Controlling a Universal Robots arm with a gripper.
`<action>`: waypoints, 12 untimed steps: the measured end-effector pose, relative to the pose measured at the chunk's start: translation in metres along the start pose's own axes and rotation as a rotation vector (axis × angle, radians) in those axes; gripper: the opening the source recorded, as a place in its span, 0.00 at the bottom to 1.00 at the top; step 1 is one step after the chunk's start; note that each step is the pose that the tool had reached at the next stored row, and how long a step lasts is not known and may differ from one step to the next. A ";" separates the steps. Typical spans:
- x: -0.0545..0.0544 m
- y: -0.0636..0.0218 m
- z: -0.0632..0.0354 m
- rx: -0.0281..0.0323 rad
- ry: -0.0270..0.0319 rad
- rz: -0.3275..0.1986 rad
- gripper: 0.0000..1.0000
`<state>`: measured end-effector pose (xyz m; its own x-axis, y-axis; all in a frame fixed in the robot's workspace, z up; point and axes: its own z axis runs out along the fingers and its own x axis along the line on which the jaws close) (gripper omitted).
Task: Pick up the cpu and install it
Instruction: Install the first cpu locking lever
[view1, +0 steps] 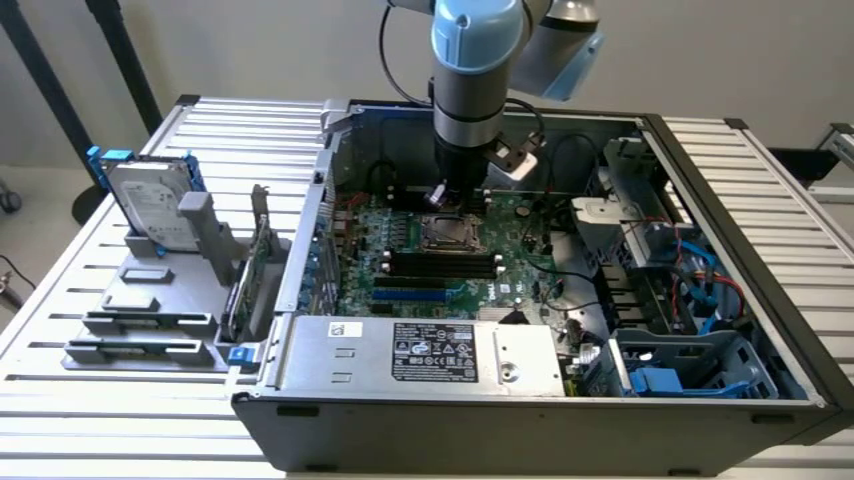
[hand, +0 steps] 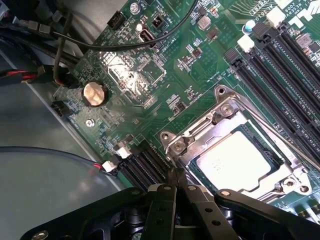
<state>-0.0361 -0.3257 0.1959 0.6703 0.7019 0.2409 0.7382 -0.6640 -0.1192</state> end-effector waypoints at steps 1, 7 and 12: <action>0.000 0.0000 0.0000 0.0006 0.0008 0.001 0.11; 0.000 0.0008 -0.0032 0.0083 -0.0048 0.014 0.11; -0.003 0.0036 -0.0107 0.0184 -0.0160 0.029 0.11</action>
<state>-0.0360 -0.3328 0.2052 0.6923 0.6867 0.2217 0.7198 -0.6792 -0.1435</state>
